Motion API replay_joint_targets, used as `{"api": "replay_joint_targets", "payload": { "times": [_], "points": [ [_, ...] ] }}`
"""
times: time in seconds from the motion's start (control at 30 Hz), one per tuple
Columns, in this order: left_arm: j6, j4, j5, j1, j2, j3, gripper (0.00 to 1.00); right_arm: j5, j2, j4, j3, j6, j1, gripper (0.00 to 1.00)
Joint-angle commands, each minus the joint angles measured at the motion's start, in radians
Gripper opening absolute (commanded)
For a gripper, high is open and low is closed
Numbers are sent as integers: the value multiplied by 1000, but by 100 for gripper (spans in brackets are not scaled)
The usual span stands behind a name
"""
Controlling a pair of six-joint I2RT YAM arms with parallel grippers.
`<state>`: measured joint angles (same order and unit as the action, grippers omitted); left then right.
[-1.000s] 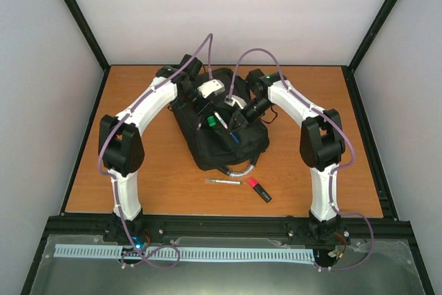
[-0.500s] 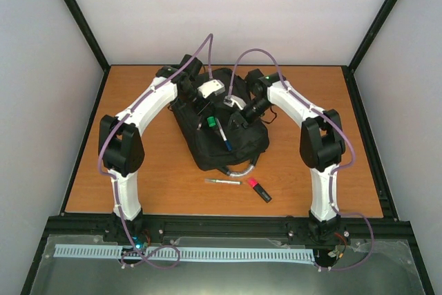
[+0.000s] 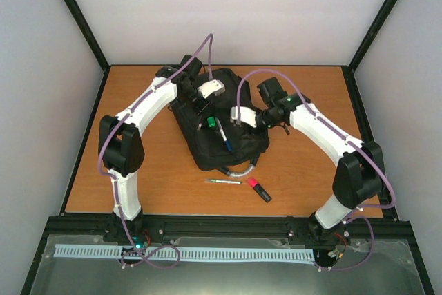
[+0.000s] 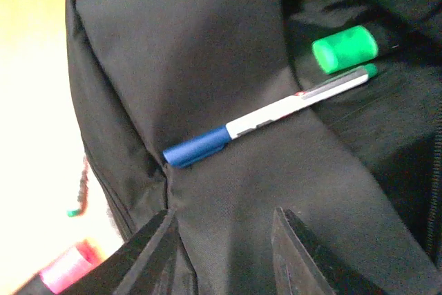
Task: Pack the student bag
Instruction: Place the stationery in the student bag.
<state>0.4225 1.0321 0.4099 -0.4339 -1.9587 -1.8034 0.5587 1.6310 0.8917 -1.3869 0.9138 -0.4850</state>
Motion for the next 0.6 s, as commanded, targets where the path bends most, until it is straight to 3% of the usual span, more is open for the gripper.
{"api": "replay_joint_targets", "payload": {
  "times": [0.0, 0.2, 0.57],
  "points": [
    [-2, 22, 76, -14, 34, -40, 2, -92, -51, -142, 111, 274, -44, 43],
    [4, 22, 65, -12, 21, -50, 2, -138, -80, -238, 219, 381, -135, 49],
    [14, 30, 60, -12, 42, -33, 2, -200, -5, -305, 223, 356, -214, 50]
  ]
}}
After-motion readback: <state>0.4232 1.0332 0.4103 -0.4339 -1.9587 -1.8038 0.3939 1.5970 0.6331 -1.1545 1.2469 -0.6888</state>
